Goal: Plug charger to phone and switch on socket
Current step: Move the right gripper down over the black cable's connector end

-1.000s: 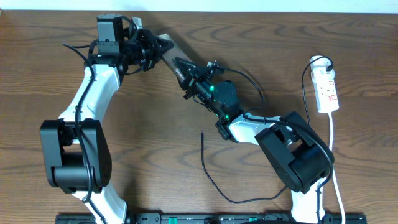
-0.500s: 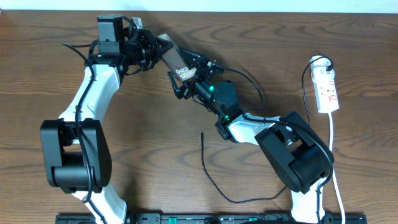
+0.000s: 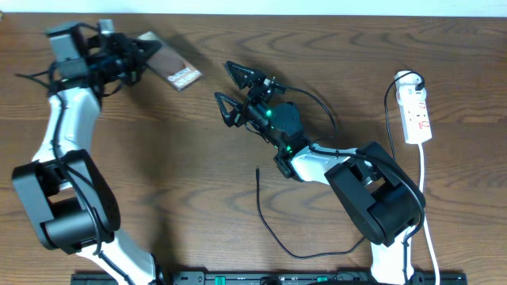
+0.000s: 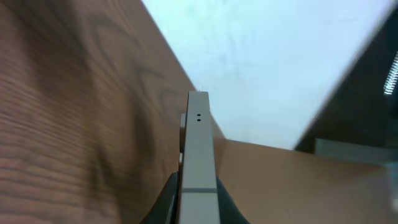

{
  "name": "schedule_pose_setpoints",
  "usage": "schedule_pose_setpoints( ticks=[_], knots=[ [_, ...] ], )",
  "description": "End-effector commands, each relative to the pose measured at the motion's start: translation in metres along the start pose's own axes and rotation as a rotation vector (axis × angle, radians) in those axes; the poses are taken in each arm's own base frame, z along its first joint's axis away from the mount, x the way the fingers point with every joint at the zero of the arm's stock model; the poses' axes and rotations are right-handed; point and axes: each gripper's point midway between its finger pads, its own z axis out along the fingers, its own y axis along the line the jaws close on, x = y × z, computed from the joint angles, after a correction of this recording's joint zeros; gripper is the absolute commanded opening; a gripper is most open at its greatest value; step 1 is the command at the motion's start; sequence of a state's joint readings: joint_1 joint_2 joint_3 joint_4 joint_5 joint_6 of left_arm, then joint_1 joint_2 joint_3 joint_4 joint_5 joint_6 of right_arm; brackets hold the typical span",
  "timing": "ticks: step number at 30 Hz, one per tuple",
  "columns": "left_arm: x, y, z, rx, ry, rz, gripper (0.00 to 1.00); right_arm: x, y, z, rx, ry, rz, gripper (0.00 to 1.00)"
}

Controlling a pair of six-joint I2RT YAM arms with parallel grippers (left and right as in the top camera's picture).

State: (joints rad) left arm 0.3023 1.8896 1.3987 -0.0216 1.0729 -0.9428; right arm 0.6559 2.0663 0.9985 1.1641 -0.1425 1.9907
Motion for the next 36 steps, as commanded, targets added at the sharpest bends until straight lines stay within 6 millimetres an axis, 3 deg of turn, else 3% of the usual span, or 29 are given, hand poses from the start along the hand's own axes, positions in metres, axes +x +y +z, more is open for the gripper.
schedule_pose_setpoints(
  ticks=[1,10,16,21,27,29,31,36],
  knots=[
    [0.021,-0.022,-0.018,0.141,0.164,0.011,0.07,0.005,0.005,0.001,0.001,0.047,-0.201,0.99],
    [0.046,-0.051,-0.038,0.301,0.345,0.135,0.08,-0.011,0.020,-0.001,0.056,0.243,-0.519,0.99],
    [0.045,-0.055,-0.038,0.312,0.338,0.183,0.08,-0.033,0.011,0.013,0.309,0.353,-0.667,0.99],
    [0.043,-0.058,-0.039,0.320,0.331,0.215,0.07,-0.047,0.008,0.010,0.577,0.350,-0.787,0.99],
    [0.043,-0.058,-0.039,0.324,0.327,0.238,0.07,-0.056,0.007,-0.028,0.910,0.285,-0.776,0.99],
    [0.043,-0.058,-0.039,0.325,0.327,0.242,0.07,-0.058,0.001,-0.046,1.024,0.258,-0.758,0.99],
    [0.043,-0.058,-0.039,0.325,0.327,0.244,0.08,-0.060,-0.013,-0.080,1.201,0.230,-0.715,0.99],
    [0.043,-0.058,-0.038,0.326,0.326,0.249,0.07,-0.048,-0.034,-0.121,1.401,0.286,-0.709,0.99]
  ],
)
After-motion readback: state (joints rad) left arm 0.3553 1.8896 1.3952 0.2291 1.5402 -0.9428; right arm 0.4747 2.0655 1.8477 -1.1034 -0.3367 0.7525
